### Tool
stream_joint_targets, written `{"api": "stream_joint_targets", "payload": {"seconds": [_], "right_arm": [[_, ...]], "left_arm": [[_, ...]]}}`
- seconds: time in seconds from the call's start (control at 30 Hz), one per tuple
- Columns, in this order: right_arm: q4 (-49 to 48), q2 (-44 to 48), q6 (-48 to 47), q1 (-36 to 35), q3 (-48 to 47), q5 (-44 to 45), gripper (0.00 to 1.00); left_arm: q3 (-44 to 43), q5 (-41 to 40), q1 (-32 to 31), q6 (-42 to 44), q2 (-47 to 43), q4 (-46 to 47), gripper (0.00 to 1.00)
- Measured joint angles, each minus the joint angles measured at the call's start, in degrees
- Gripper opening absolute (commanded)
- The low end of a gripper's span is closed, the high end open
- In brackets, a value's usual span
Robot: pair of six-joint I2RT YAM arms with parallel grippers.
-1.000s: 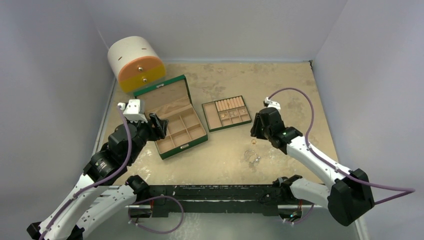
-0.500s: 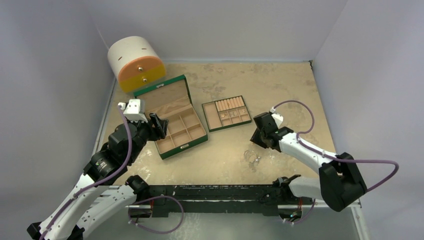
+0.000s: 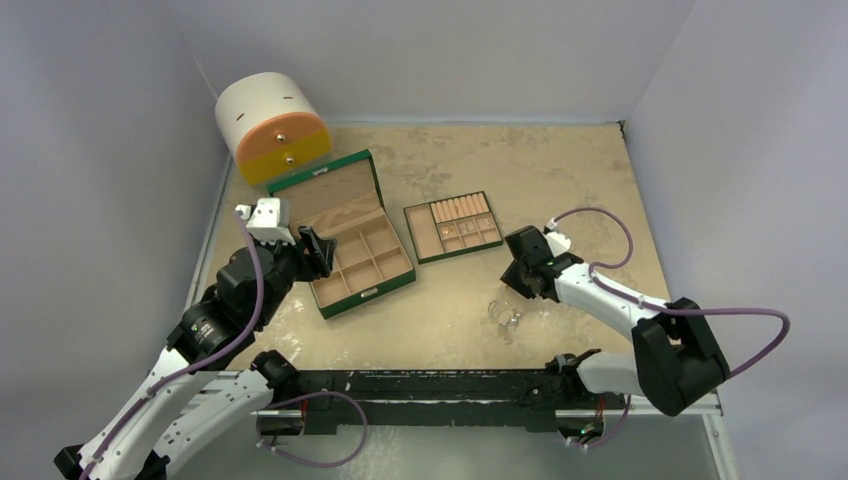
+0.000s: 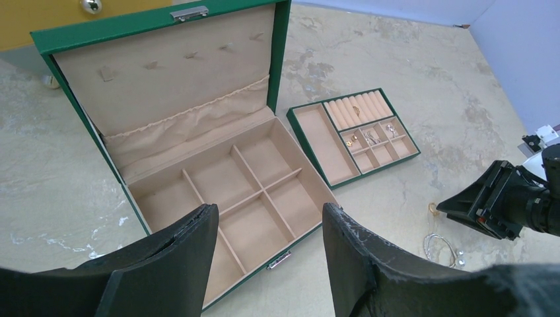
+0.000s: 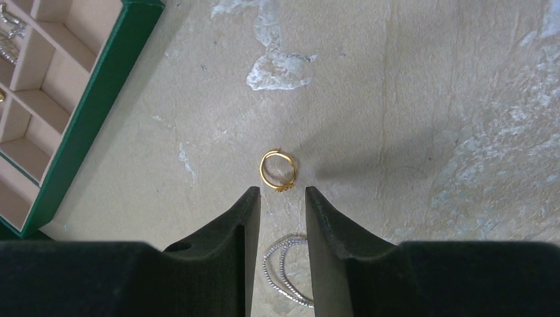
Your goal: Organize the mixed jewelry
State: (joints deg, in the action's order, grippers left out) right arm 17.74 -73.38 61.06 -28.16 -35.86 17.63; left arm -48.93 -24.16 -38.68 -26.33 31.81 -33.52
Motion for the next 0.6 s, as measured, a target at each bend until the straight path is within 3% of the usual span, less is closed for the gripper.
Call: {"api": "stream_joint_targets", "payload": {"seconds": [0.4, 0.6], "right_arm": [[0.09, -3.15, 2.62, 0.0, -0.02, 0.92, 0.32], [0.02, -3.82, 3.08, -0.02, -0.42, 0.92, 0.26]], "left_arm": [[0.0, 0.0, 0.0, 0.0, -0.22, 0.0, 0.59], [0.0, 0.0, 0.0, -0.02, -0.22, 0.0, 0.59]]}}
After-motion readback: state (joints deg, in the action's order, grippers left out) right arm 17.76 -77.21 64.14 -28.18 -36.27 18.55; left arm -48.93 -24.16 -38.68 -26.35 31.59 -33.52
